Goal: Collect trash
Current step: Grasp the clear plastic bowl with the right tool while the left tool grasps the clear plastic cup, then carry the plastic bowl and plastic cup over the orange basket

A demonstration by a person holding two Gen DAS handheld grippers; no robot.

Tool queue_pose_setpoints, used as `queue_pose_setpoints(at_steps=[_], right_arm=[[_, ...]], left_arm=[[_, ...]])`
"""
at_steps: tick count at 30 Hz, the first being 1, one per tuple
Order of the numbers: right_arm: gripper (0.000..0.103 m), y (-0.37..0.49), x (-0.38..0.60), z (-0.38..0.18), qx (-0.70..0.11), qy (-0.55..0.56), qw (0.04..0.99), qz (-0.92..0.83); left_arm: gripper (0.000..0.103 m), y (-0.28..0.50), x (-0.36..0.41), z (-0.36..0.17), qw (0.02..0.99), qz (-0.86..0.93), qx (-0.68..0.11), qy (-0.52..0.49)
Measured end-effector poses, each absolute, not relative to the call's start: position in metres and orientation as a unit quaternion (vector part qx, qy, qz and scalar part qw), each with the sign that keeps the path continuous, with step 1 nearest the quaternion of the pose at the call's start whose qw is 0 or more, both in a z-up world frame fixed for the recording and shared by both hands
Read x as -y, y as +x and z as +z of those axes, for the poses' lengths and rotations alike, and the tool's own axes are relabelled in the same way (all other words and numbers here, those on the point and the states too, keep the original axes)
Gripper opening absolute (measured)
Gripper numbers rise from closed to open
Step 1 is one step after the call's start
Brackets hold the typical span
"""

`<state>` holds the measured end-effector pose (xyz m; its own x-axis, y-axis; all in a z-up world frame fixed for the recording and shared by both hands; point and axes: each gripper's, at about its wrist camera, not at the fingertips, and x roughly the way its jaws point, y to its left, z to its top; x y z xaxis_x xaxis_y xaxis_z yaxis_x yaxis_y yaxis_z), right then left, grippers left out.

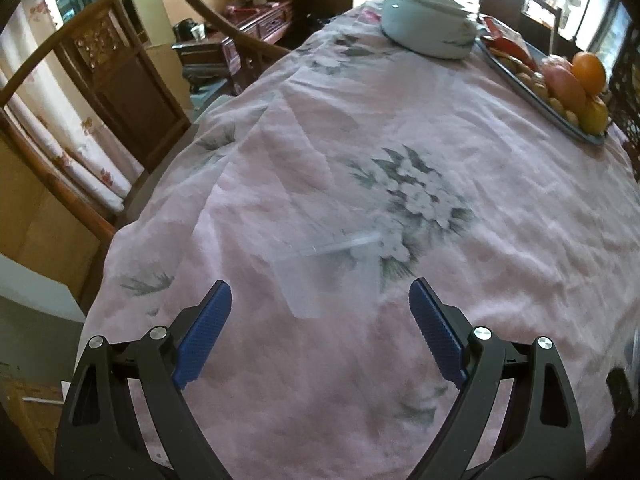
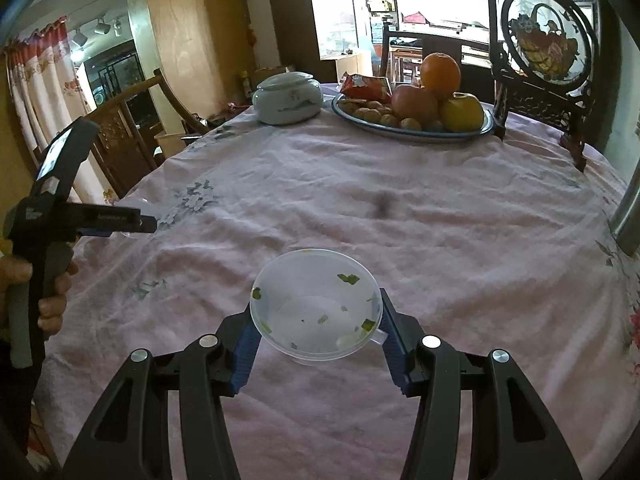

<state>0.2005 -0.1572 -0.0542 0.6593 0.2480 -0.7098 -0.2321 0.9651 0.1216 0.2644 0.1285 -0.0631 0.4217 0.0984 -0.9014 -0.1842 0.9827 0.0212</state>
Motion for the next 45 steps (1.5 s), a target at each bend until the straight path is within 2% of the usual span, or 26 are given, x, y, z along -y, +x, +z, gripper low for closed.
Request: queue_pose_setpoints(at_steps=[6,10,15,21,34,45], right_arm=[[0.054,0.2,0.158,-0.054,-0.389,0.011,0.911,0.133],[0.054,0.202,0.159,-0.056,-0.393,0.015,0.91,0.134],[0.054,0.201,0.159,-0.054,-0.39,0.017,0.91,0.137],[0.054,0.2,0.16,-0.053,-0.387,0.016,0.912,0.137],[0.054,0.197,0.144,-0.05,-0.395,-0.011,0.91,0.126],[0.054,0.124,0.121,-0.016,-0.369,-0.022,0.918,0.143]], left_arm=[[0.087,0.278,-0.131,-0.071,0.834,0.098,-0.542,-0.037],[0.082,0.279,-0.125,-0.07,0.836,0.102,-0.539,-0.019],[0.05,0.278,-0.124,-0.069,0.836,0.091,-0.541,-0.016],[0.05,0.271,-0.125,-0.063,0.841,0.082,-0.534,-0.018],[0.05,0.152,-0.111,-0.025,0.874,0.043,-0.483,0.016],[0.05,0.057,-0.121,-0.002,0.895,0.023,-0.445,0.0]])
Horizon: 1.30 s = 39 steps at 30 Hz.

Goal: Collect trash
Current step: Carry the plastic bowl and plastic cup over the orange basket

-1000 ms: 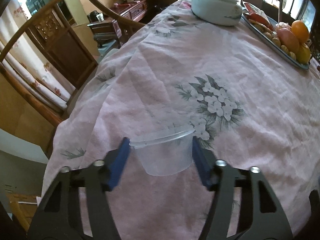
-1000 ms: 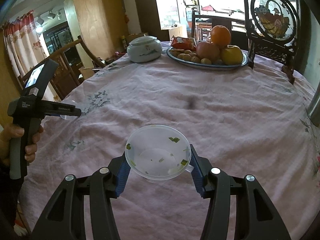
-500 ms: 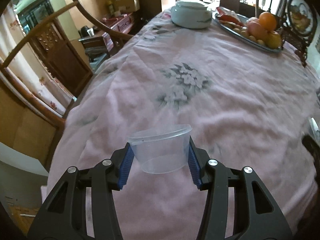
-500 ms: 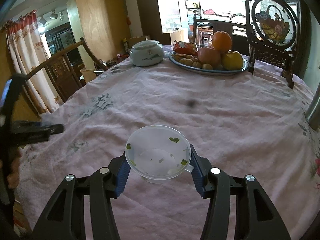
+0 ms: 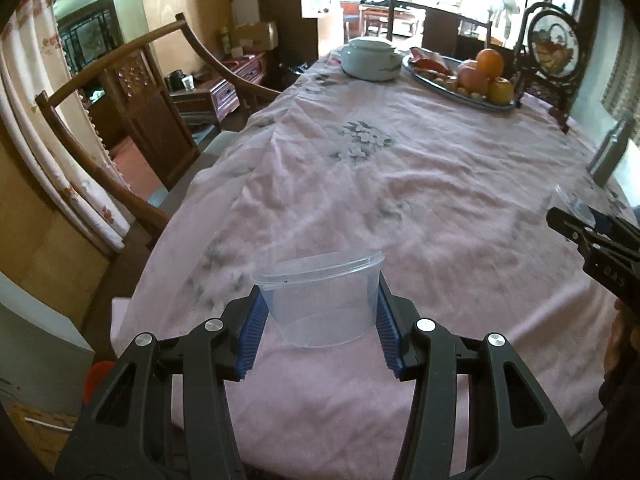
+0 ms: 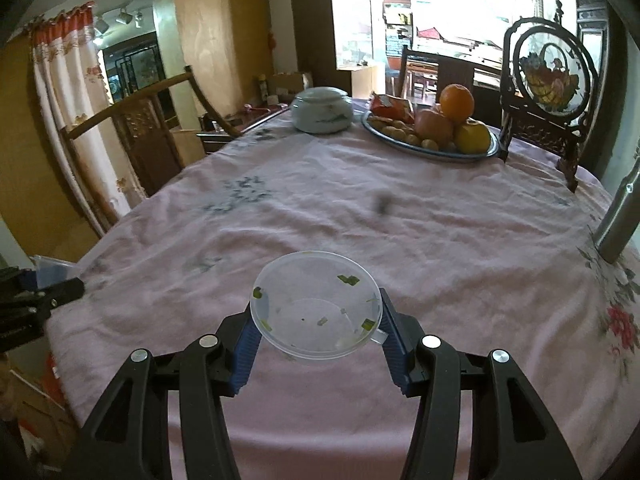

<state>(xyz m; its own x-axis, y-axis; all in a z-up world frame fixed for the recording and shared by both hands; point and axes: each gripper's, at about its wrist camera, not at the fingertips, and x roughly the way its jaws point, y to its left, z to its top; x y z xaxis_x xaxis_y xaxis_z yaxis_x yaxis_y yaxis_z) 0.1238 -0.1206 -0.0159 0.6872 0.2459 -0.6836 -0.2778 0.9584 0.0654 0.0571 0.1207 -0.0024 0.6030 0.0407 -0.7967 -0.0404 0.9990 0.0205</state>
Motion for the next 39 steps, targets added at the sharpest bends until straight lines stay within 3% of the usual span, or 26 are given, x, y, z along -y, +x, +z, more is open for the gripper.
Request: queue_pose_setpoints(at_steps=[18,39], right_arm=[[0.054,0.029,0.012,-0.01,-0.35,-0.057,0.901,0.25],[0.054,-0.048,-0.164,-0.019,-0.355,-0.13,0.834,0.403]], left_arm=[[0.05,-0.042,-0.181,0.001,0.906,0.059,-0.417,-0.037],[0.05,-0.137,-0.329,-0.029,0.881,0.196,-0.411,-0.13]])
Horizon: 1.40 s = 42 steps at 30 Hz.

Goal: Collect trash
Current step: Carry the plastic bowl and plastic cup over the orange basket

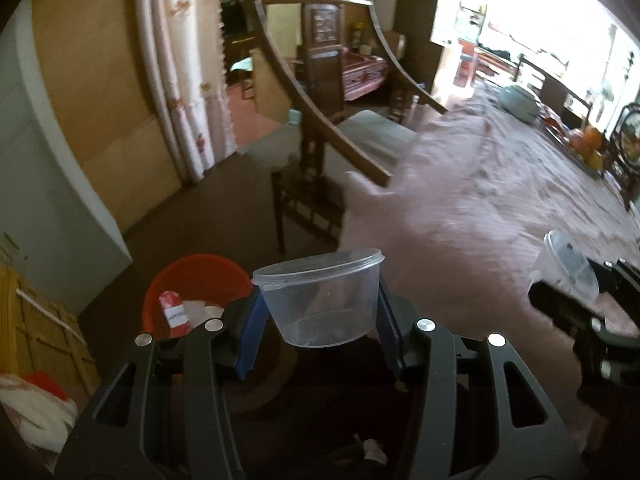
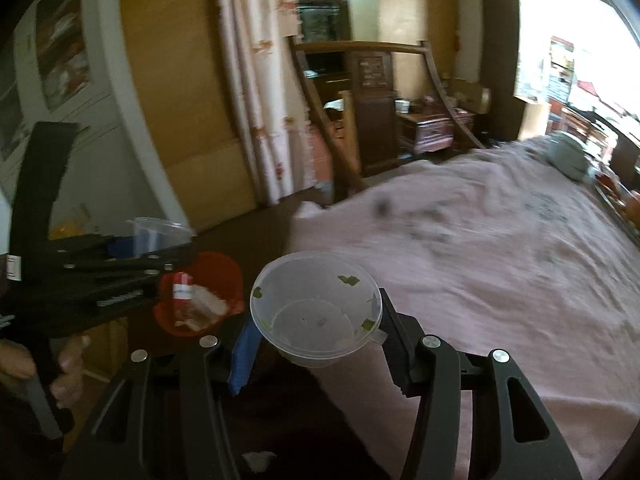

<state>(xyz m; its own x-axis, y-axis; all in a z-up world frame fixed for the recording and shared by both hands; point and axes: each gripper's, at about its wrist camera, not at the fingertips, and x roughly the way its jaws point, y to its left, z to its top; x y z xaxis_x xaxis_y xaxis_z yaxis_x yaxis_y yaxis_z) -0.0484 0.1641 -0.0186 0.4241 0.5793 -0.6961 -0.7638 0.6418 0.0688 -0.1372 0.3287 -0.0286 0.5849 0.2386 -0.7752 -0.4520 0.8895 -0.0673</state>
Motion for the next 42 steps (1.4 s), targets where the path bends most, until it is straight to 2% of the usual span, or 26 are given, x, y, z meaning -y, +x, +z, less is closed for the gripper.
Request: queue_pose_setpoints(at_steps=[18,26,42], right_arm=[[0.054,-0.095,-0.3,-0.056,-0.394,-0.185,0.747,0.503],[0.054,-0.096,-0.354,-0.096,-0.428,-0.207,0.714,0.514],[0.054,-0.058,-0.432,-0.176,-0.502,-0.206,0.674,0.502]], left_arm=[[0.05,-0.172,-0.435,-0.084,0.831,0.275,-0.427,-0.227],[0.05,-0.197,-0.493,-0.137,0.784,0.323,-0.46,-0.264],[0.05,-0.2,-0.538,-0.231,0.717,0.36,-0.514,-0.303]])
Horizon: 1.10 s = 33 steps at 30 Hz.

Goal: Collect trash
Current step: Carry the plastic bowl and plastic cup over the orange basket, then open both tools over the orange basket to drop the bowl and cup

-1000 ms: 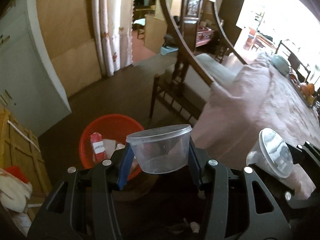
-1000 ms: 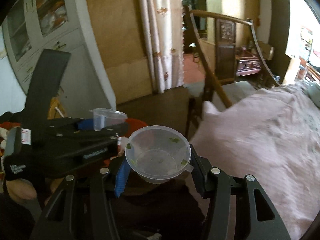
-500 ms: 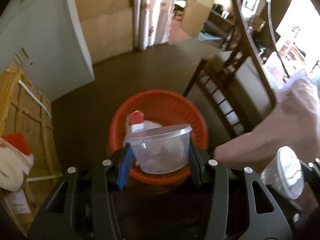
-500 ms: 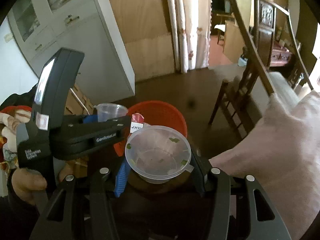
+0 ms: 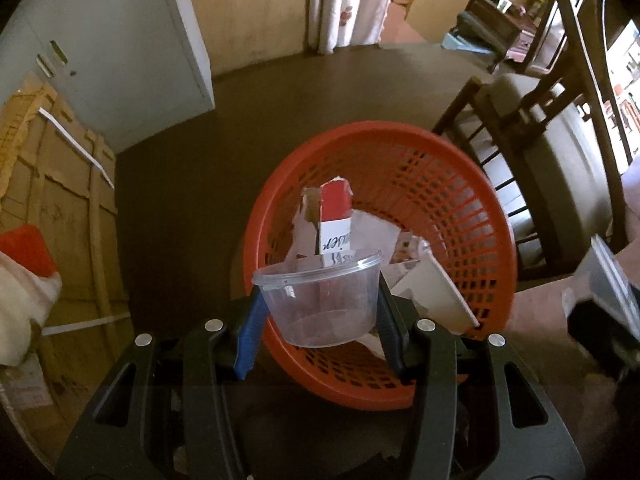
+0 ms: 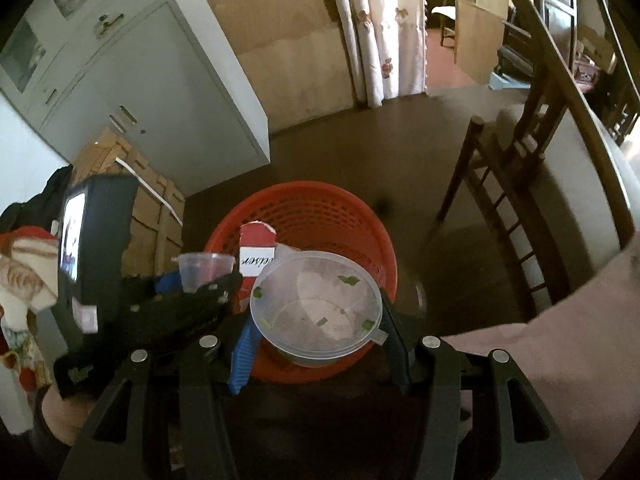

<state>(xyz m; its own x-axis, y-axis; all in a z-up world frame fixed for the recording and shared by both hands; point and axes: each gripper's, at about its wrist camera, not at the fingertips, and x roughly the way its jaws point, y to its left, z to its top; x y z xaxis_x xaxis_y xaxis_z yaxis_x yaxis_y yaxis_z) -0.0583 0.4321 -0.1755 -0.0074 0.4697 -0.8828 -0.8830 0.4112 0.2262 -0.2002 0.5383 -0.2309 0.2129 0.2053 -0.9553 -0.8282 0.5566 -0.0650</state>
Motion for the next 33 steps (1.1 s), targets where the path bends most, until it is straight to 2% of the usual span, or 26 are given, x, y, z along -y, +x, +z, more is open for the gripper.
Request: queue_pose_setpoints(at_steps=[14,33], right_arm=[[0.054,-0.039,-0.459,-0.215,-0.535,-0.201,0.657,0.492],[0.054,-0.037,-0.474,-0.239,-0.566,-0.202,0.632,0.489]], left_arm=[[0.05,-0.186,-0.544,-0.245,0.716,0.369,-0.518,-0.287],[0.05,-0.193,-0.542,-0.245,0.717,0.379,-0.508,-0.29]])
